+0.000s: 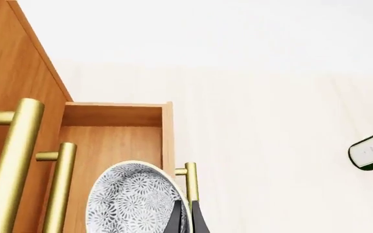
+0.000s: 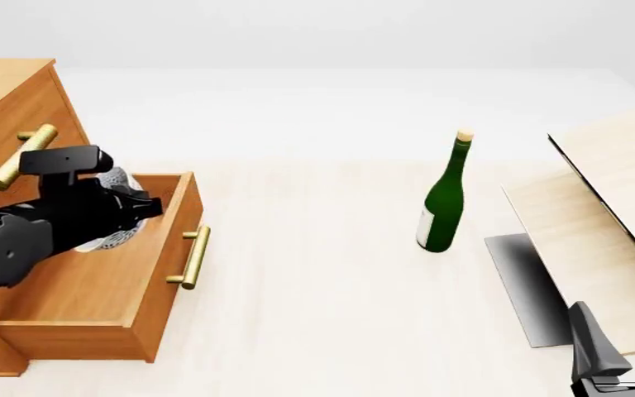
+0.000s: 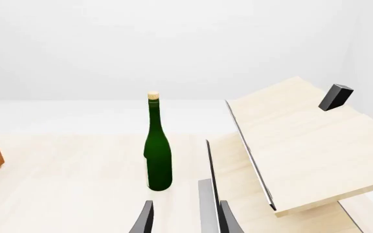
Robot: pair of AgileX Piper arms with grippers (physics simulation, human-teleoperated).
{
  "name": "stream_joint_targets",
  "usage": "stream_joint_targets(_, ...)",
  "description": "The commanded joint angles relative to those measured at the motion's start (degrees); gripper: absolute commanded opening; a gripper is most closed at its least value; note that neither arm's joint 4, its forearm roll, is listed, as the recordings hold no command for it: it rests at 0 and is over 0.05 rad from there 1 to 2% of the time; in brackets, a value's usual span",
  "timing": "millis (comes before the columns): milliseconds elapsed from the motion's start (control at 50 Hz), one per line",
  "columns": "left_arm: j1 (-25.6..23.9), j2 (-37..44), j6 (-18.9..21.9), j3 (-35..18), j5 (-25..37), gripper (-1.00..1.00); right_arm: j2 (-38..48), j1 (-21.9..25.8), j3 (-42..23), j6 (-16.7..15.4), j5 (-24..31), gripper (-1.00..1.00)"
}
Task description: Put the bowl in the bottom drawer of the cabinet.
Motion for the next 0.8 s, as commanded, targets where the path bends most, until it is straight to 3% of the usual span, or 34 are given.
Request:
stream_joint_targets(20, 0.99, 2.20, 0.09, 0.90, -2.18, -1.00, -0.02, -0.01, 0.00, 0.01, 0.01, 1.00)
stream_joint_targets(280, 1.79, 4.70, -1.28, 1.27, -4.03, -1.00, 0.01, 0.02, 0.00, 0.01, 0.00, 1.00)
stream_joint_targets(340, 2.44, 3.47, -1.15, -0.61, -0.77, -1.00, -0.02, 0.00, 0.00, 0.00, 0.01, 1.00)
stream_joint_targets(460, 3.89, 4.26, -0.28, 0.30, -1.77, -1.00, 0.00, 0.00, 0.00, 0.00, 0.00, 1.00)
stream_joint_targets(480, 3.86, 5.27, -0.26, 2.05, -4.47, -1.00, 0.00, 0.00, 0.00, 0.00, 0.00, 1.00)
stream_joint_targets(600, 4.19, 4.78, 0.07, -0.45, -1.59, -1.00, -0.02, 0.00, 0.00, -0.02, 0.01, 1.00)
stream_joint_targets(640, 4.17, 5.84, -0.14, 1.68, -4.82, -1.00, -0.01, 0.00, 0.00, -0.01, 0.00, 1.00)
stream_joint_targets(700, 4.18, 5.65, -0.23, 0.21, -2.80, -1.00, 0.00, 0.00, 0.00, 0.01, 0.00, 1.00)
stream_joint_targets(740, 4.05, 6.75, -0.34, 2.42, -5.93, -1.00, 0.01, 0.00, 0.00, 0.00, -0.01, 1.00)
stream_joint_targets(800, 4.33, 5.72, -0.19, 0.59, -2.96, -1.00, 0.00, 0.00, 0.00, 0.01, 0.00, 1.00)
